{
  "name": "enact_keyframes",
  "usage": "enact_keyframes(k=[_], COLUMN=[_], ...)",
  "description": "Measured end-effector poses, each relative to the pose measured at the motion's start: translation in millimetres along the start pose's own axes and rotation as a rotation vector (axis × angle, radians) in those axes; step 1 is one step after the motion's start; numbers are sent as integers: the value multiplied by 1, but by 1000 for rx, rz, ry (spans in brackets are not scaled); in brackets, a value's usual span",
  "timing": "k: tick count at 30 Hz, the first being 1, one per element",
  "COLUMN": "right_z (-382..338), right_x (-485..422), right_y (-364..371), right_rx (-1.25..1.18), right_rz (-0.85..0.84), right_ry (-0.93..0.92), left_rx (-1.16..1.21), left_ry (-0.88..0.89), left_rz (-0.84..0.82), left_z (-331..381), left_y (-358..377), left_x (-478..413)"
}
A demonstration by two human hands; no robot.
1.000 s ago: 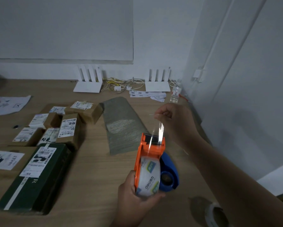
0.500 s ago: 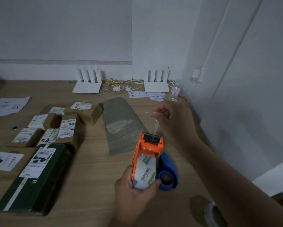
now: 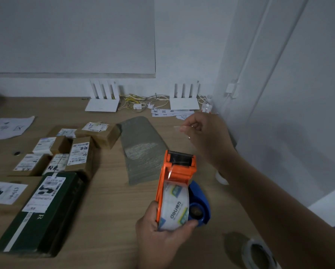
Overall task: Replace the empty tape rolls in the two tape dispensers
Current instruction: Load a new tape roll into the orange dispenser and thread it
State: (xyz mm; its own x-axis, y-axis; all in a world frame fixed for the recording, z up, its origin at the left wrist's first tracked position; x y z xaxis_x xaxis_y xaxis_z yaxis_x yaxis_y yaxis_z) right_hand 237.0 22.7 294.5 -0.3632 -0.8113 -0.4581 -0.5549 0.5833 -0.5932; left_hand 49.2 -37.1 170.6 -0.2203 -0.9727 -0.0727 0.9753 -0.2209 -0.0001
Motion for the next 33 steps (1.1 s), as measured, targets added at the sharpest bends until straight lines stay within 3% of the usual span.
enact_keyframes(k=[33], right_z=[-3], right_x=[-6], right_y=[-2], right_rx=[-77], right_rz=[-29], right_ry=[27], left_rx=[66], left_ry=[37], left_rz=[28], left_z=[11], left_y=[-3], left_x=[8])
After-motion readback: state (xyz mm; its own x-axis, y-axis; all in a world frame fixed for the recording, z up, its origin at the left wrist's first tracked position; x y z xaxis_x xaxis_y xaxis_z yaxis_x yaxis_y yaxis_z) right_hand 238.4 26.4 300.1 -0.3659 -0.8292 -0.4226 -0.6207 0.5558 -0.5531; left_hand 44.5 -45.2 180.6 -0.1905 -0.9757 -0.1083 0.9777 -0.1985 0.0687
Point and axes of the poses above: each hand's wrist, its own x-axis away from the middle knuckle, its own y-axis out of the palm, z = x × y, the point moved 5 cm from there along -x, towards the middle knuckle, and after that the axes turned 5 degrees about -y, right-handed, at the moved point
